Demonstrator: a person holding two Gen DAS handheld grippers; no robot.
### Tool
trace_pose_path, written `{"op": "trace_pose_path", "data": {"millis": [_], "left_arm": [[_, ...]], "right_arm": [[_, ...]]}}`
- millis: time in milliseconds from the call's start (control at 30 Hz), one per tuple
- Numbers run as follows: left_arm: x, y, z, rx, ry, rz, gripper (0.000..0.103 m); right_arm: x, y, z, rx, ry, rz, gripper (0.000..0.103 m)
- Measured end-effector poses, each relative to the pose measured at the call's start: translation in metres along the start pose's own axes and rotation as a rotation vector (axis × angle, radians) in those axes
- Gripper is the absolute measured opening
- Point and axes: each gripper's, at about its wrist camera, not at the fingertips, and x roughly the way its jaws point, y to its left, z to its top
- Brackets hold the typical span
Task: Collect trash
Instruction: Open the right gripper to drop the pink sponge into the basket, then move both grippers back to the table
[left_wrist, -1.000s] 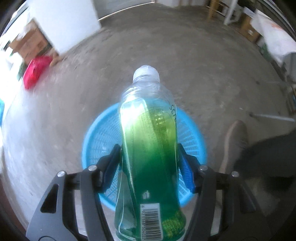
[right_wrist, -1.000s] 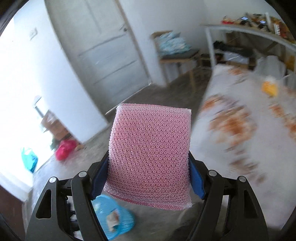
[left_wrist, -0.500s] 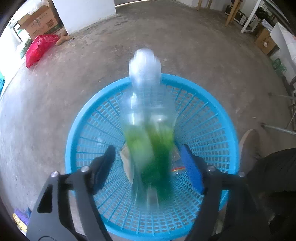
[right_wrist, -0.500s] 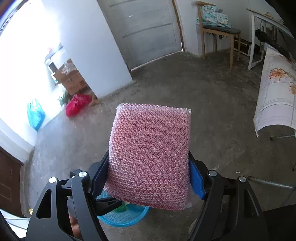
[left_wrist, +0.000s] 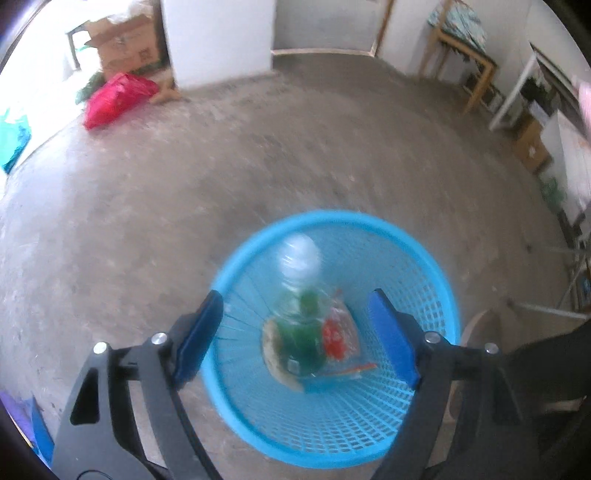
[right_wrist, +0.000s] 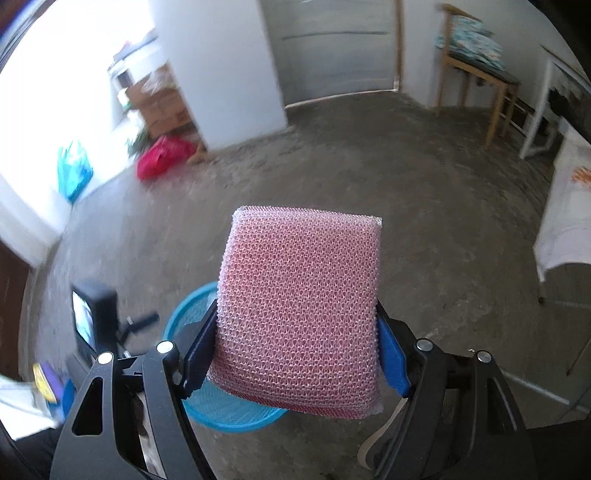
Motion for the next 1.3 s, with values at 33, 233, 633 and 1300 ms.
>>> {"op": "trace_pose_path", "data": {"millis": [33, 233, 633, 1300], "left_arm": [[-0.002, 0.004, 0.003, -0.011, -0.014, 0.009, 0.077], [-0.014, 0.049, 0.002, -0.155, -0.066, 0.029, 0.077], [-0.013, 0.083, -0.017, -0.251, -0.063, 0.011, 0.077], [-0.052, 0.045, 0.022, -0.186, -0.163, -0.06, 0.077]], "right_arm": [[0.005, 0.007, -0.002, -0.013, 0.022, 0.01, 0.073], [0.051, 0.048, -0.014, -0.072, 0.162, 0.041, 0.073], [0.121, 0.083, -0.045, -0.158, 0.344, 0.033, 0.08], [0.062, 0.034, -0.008, 0.053, 0.176, 0.111, 0.089]]}}
